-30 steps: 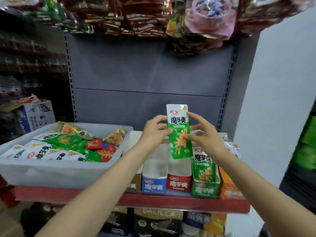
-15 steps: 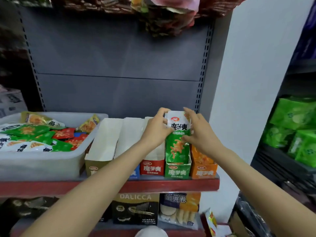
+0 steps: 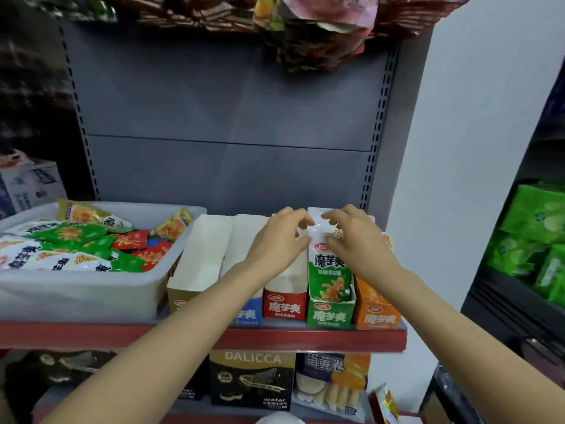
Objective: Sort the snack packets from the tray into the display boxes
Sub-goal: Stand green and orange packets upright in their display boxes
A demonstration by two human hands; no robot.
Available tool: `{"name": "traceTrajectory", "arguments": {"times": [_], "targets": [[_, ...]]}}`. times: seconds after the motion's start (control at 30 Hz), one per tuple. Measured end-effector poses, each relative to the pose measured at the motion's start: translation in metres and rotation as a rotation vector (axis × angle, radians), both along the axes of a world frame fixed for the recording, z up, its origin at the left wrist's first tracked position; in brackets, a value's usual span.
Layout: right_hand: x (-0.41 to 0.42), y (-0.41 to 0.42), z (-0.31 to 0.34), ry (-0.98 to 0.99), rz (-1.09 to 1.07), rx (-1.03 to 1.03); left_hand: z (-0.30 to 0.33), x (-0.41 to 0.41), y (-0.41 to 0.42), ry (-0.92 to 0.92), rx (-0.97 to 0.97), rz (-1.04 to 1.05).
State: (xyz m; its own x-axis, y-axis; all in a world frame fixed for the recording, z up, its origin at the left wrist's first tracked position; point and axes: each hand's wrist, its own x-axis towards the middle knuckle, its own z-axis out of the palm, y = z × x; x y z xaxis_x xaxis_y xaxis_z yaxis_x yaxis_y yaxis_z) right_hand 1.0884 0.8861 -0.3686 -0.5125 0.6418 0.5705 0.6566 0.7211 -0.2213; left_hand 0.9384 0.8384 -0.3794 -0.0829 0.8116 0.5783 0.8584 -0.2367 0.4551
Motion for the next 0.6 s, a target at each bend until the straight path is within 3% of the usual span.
{"name": "traceTrajectory", "arguments": {"times": [0.17,0.37,0.6], "targets": [[-0.046,-0.020,0.004,0.062,0.111,0.084,0.006,-0.049,-0.030,-0.057,0.061,0.084],[-0.142,-0.045,0.008,0.018,0.303,-0.008,0.015,-0.141,-0.070,-0.165,0.052,0.301],[-0.280,-0.054,0.007,-0.124,0.430,-0.148,0.009,-0.274,-0.094,-0.124,-0.181,0.660]]}}
